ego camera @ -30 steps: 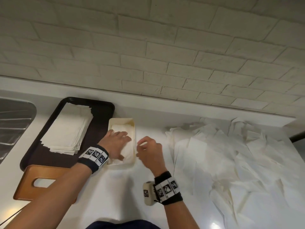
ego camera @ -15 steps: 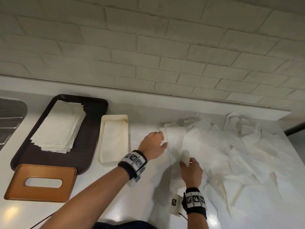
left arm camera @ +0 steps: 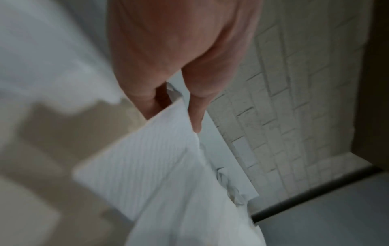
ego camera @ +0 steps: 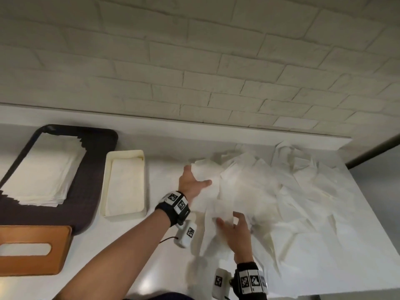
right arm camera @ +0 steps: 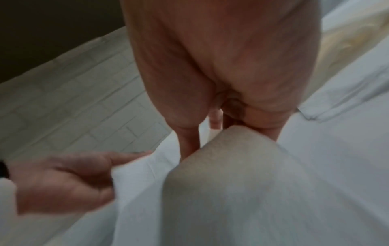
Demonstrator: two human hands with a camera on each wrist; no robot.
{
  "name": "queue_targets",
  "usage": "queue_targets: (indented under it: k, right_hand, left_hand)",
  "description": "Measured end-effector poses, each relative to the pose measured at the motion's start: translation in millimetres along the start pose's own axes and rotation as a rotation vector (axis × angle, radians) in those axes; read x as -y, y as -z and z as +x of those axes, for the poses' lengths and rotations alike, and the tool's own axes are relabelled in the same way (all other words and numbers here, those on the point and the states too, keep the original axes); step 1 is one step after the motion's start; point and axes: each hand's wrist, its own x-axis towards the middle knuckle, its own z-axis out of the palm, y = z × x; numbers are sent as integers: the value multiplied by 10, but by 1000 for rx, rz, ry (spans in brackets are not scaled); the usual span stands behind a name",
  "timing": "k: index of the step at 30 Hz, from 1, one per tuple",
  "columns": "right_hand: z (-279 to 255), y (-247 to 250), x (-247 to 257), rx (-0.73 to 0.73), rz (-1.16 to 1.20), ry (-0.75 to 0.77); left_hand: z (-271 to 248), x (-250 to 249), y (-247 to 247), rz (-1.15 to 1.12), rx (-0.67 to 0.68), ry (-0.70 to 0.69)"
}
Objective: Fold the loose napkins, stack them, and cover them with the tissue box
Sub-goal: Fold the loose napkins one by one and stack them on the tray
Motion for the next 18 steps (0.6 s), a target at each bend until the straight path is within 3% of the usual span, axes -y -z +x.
queue_targets:
  k: [2,5,8,10,13,18]
  right_hand:
    - [-34,-41,-17,25,43,-8]
    - [-165,-82,106,67,88,120]
    - [-300,-146,336,105,-30,293]
    - [-373,-230,512,120,-95,352]
    - [-526,-393,899,174,-83,394]
    - [-709,-861,1646,437,20,476]
  left_hand:
    - [-188,-270,261,80,-48,-179]
    - [-417,-572,817,188,-68,-473]
    - [-622,-682,1451,306,-96,-605]
    - [-679,-642,1859,384,-124,-588]
    - [-535,-376,2313,467,-122,-428]
    - [-290,30,2528,658,-4,-158]
